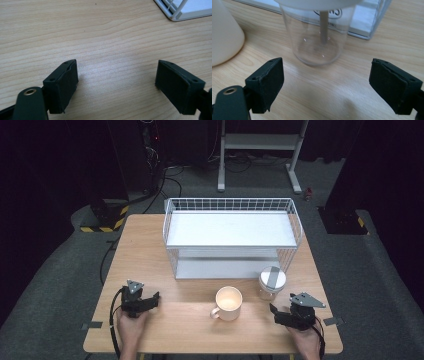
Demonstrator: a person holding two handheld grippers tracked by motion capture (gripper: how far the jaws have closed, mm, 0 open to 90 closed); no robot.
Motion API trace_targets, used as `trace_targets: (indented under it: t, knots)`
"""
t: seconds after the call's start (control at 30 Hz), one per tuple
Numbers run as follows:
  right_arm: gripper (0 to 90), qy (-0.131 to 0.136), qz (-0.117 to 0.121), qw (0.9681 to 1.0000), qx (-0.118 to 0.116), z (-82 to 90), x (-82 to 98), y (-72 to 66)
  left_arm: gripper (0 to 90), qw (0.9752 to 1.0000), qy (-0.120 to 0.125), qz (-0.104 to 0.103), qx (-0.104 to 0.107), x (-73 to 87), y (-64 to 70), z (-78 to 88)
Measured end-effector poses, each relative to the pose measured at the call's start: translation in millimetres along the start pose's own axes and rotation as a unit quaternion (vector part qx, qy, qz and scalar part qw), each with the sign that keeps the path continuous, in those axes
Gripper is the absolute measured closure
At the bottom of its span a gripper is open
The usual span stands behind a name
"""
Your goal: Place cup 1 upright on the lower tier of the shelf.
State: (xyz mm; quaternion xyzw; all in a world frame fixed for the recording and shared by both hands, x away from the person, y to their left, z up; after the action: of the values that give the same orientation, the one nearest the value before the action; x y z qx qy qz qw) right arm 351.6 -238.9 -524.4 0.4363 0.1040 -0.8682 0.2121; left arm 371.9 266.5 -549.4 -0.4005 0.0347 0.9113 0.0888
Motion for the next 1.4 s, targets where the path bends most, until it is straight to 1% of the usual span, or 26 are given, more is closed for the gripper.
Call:
trace_targets:
  t: [0.03,0.23,0.33,0.4,0.43,0.53,0.57,0.6,0.67,0.77,0.8,0.83,0.9,1.03,1.07,1.13,1.2,1.3,1.4]
  knots:
    - [11.9,0.001,0.003,1.0,-0.002,-1.3,-1.3,-0.7,18.5,1.0,0.0,0.0,0.0,0.0,0.0,0.0]
    - [10.6,0.005,0.0,1.0,-0.001,-8.6,-11.1,-3.5,18.4,1.0,0.0,0.0,0.0,0.0,-0.1,0.0]
    - [10.3,0.005,0.005,1.0,-0.001,-13.6,-16.4,-4.0,18.4,1.0,0.001,0.0,0.0,-0.1,-0.1,-0.1]
    - [10.2,0.008,0.013,0.9999,0.002,-16.9,-19.3,-5.0,18.5,1.0,0.0,0.0,0.0,-0.1,-0.1,-0.1]
    - [10.1,0.006,0.008,0.9999,0.002,-18.6,-20.3,-6.0,18.5,1.0,0.0,0.0,0.0,-0.1,-0.1,-0.1]
    - [10.1,0.01,0.013,0.9998,0.007,-23.2,-24.7,-6.2,18.5,1.0,0.0,0.0,0.0,-0.1,-0.1,-0.1]
    - [10.1,0.012,0.009,0.9999,0.007,-24.0,-26.2,-6.7,18.5,1.0,0.0,0.0,0.0,-0.1,-0.1,0.0]
    - [10.1,0.016,0.01,0.9998,0.009,-24.9,-27.7,-6.4,18.4,1.0,0.0,0.0,0.0,-0.1,-0.1,-0.1]
    - [10.0,0.015,0.006,0.9998,0.009,-26.9,-30.6,-6.9,18.4,1.0,0.0,0.0,0.0,-0.1,-0.1,-0.1]
    - [10.1,0.02,0.018,0.9996,0.011,-30.1,-34.6,-7.7,18.5,1.0,0.0,0.0,0.0,0.0,-0.1,-0.1]
    - [10.1,0.018,0.013,0.9997,0.011,-31.3,-35.1,-9.0,18.4,1.0,0.0,0.0,0.0,-0.1,-0.1,0.0]
    - [10.2,0.017,0.014,0.9997,0.012,-32.9,-35.7,-9.3,18.4,1.0,0.0,0.0,0.0,-0.1,-0.1,0.0]
    - [10.5,0.016,0.013,0.9997,0.014,-34.4,-36.1,-9.8,18.4,1.0,0.0,0.0,0.0,-0.1,-0.1,-0.1]
    - [14.6,0.022,0.021,0.9992,0.025,-39.3,-40.0,-10.9,18.5,1.0,0.0,0.0,0.0,-0.1,0.0,-0.1]
    - [15.9,0.02,0.018,0.9994,0.024,-39.9,-40.4,-11.9,18.5,1.0,0.0,0.0,0.0,-0.1,0.0,-0.1]
    - [17.0,0.022,0.028,0.9991,0.024,-41.3,-41.6,-12.5,18.4,1.0,0.0,0.0,0.0,-0.1,-0.1,-0.1]
    - [17.4,0.024,0.029,0.999,0.026,-41.8,-41.8,-13.6,18.5,1.0,0.0,0.0,0.0,-0.1,-0.1,-0.1]
    - [17.7,0.026,0.026,0.999,0.025,-42.1,-41.8,-13.7,18.5,1.0,0.0,0.0,0.0,-0.1,-0.1,-0.1]
    - [18.5,0.033,0.025,0.999,0.018,-42.1,-42.3,-14.1,18.4,1.0,0.0,0.0,0.0,-0.1,-0.1,-0.1]
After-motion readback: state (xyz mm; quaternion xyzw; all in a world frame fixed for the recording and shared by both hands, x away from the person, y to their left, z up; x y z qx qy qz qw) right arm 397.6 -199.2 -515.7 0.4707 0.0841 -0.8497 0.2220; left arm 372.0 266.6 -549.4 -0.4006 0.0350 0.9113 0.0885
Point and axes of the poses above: each handheld gripper's, and its own axes: z roughly backward along the jaws, x roughly out of its underside, y roughly to its right, the point moved 3 cm from there along -z, roughly forward along the jaws
